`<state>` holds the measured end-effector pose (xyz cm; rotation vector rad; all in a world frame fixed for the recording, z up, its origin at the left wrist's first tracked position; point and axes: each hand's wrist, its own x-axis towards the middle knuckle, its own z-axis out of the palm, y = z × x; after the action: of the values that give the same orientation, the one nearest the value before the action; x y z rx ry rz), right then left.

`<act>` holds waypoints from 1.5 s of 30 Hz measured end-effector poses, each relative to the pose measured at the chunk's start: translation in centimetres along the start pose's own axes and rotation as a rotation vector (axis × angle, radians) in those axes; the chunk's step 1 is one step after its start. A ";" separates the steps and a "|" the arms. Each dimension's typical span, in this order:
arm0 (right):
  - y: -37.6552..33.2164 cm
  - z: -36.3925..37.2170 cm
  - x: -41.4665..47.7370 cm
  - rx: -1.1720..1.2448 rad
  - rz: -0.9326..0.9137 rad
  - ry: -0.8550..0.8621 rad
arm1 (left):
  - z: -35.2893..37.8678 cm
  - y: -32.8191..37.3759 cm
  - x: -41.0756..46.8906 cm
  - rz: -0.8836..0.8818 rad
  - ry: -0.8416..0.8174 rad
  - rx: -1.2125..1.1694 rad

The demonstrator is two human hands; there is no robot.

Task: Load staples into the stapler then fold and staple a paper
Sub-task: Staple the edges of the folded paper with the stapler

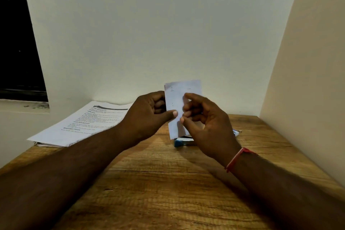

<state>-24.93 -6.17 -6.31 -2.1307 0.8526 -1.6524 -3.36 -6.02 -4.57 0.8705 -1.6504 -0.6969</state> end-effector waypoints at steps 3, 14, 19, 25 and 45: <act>0.3 -0.6 0.6 -0.148 0.064 0.137 | -0.6 -0.1 0.4 -0.035 0.031 -0.062; 1.6 -0.8 0.7 0.384 0.458 0.009 | -1.0 -0.4 1.0 -0.128 0.090 -0.064; 1.5 -1.2 0.7 0.383 0.447 0.017 | -0.6 0.0 1.0 -0.139 0.122 -0.040; 1.9 -1.2 0.8 0.378 0.431 0.014 | -0.9 -0.1 1.2 -0.128 0.135 -0.004; 2.8 -2.0 1.9 0.809 0.689 0.183 | -0.4 -0.6 0.5 -0.105 -0.307 -0.271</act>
<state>-27.30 -9.26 -5.88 -1.0048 0.6784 -1.4551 -2.97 -6.79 -4.67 0.6815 -1.7337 -1.1444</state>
